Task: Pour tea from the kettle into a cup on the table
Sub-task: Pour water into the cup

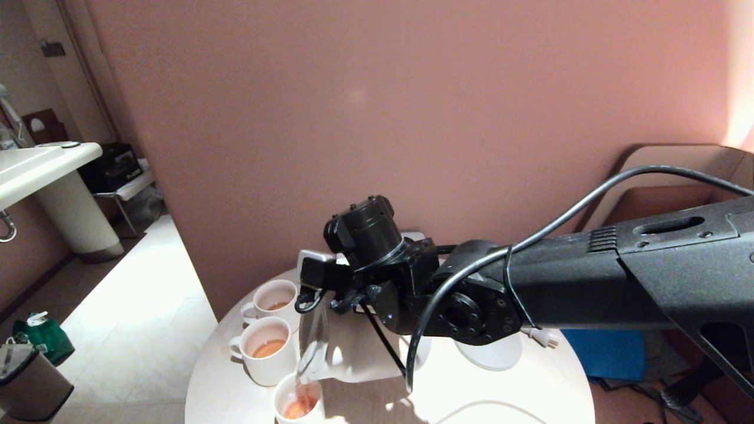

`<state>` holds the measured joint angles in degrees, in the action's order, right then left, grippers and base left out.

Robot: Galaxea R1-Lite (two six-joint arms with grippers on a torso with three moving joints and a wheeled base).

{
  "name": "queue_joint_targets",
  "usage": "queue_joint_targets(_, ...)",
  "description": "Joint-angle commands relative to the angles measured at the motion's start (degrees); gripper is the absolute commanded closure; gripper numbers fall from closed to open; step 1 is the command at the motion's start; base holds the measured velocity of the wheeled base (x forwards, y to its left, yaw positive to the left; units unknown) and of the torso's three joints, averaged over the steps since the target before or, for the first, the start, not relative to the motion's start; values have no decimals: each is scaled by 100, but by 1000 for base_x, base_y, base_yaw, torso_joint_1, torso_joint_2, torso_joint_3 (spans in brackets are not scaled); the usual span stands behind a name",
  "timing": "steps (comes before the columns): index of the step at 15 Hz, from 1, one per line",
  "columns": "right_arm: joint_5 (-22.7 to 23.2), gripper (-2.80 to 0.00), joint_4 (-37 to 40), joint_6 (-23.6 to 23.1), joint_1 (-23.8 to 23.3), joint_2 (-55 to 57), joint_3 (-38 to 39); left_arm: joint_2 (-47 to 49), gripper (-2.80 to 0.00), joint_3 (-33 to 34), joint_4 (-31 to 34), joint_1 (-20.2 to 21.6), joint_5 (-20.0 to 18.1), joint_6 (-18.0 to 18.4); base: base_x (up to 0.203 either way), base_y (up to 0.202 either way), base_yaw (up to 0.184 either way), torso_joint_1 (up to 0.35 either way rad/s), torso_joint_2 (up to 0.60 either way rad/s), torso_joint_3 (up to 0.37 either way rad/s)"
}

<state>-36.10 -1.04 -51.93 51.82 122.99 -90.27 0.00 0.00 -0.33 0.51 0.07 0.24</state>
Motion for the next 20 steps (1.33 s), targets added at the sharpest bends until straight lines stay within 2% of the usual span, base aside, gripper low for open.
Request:
queue_joint_targets(1, -20, 0, 11, -59, 3, 55, -84, 9, 0, 0, -3, 2, 1, 2, 0, 0, 0, 0, 0, 0)
queue_joint_targets(9, -54, 0, 51, -256, 12, 138, -245, 9, 0, 0, -3, 2, 1, 2, 0, 0, 0, 0, 0, 0)
queue_joint_targets(20, -135, 0, 112, -291, 47, 155, -281, 9, 0, 0, -3, 2, 1, 2, 0, 0, 0, 0, 0, 0)
